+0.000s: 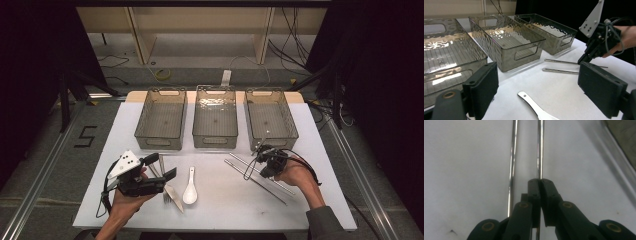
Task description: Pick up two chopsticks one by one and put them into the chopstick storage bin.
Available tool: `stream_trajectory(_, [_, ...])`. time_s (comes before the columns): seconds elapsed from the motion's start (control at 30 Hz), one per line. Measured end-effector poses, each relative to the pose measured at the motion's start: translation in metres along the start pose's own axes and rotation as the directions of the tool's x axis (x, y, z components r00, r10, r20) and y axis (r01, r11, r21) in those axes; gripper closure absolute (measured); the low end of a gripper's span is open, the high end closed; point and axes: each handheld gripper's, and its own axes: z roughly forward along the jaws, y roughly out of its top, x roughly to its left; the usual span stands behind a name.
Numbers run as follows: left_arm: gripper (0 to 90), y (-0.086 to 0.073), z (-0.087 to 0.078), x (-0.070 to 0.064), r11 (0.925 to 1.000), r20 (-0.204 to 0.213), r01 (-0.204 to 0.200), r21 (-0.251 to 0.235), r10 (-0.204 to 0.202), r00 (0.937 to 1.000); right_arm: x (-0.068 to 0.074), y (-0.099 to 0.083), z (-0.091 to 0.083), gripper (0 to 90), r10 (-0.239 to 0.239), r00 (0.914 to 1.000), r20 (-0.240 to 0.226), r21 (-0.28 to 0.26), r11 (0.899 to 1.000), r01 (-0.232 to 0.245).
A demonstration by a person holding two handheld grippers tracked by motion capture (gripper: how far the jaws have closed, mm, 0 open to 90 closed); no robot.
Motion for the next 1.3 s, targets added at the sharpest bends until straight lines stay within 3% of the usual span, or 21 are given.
stream_trajectory(0.23, [16.4, 0.003, 0.007, 0.002, 0.9991, 0.019, -0.030, 0.030, 0.029, 0.9994, 0.009, 0.002, -0.022, 86.9, -0.040, 0.9990, 0.019, -0.061, 0.997, 0.041])
stream_trajectory(0.3, [16.4, 0.004, 0.011, 0.001, 0.9987, 0.036, -0.027, 0.043, 0.025, 0.9990, 0.013, 0.004, -0.027, 86.9, -0.064, 0.9975, 0.030, -0.069, 0.995, 0.066])
stream_trajectory(0.57, [16.4, 0.012, 0.035, -0.011, 0.9896, 0.109, -0.091, 0.111, 0.079, 0.9909, 0.035, 0.015, -0.038, 86.9, -0.144, 0.9891, 0.029, -0.091, 0.985, 0.146])
stream_trajectory(0.77, [16.7, 0.017, 0.060, -0.023, 0.9587, 0.161, -0.191, 0.211, 0.159, 0.9741, 0.056, 0.025, -0.043, 86.9, -0.218, 0.9754, 0.029, -0.098, 0.970, 0.220])
stream_trajectory(0.9, [16.9, 0.018, 0.072, -0.032, 0.9242, 0.212, -0.270, 0.270, 0.216, 0.9530, 0.070, 0.030, -0.044, 86.9, -0.267, 0.9634, 0.024, -0.100, 0.958, 0.268])
stream_trajectory(0.93, [16.9, 0.018, 0.074, -0.034, 0.9165, 0.221, -0.287, 0.279, 0.229, 0.9479, 0.072, 0.031, -0.045, 86.8, -0.291, 0.9565, 0.022, -0.095, 0.952, 0.292])
stream_trajectory(1.03, [17.5, 0.017, 0.079, -0.038, 0.8962, 0.247, -0.320, 0.307, 0.250, 0.9364, 0.081, 0.033, -0.047, 86.8, -0.319, 0.9476, 0.019, -0.092, 0.943, 0.319])
stream_trajectory(1.1, [17.8, 0.015, 0.080, -0.040, 0.8828, 0.259, -0.341, 0.324, 0.263, 0.9291, 0.084, 0.034, -0.047, 86.8, -0.349, 0.9369, 0.020, -0.094, 0.932, 0.349])
stream_trajectory(1.13, [18.4, 0.015, 0.080, -0.040, 0.8743, 0.271, -0.355, 0.331, 0.272, 0.9234, 0.086, 0.034, -0.047, 86.9, -0.350, 0.9365, 0.018, -0.090, 0.932, 0.350])
stream_trajectory(1.3, [19.3, 0.012, 0.083, -0.044, 0.8437, 0.300, -0.395, 0.364, 0.295, 0.9071, 0.095, 0.037, -0.046, 86.8, -0.394, 0.9190, 0.011, -0.073, 0.916, 0.394])
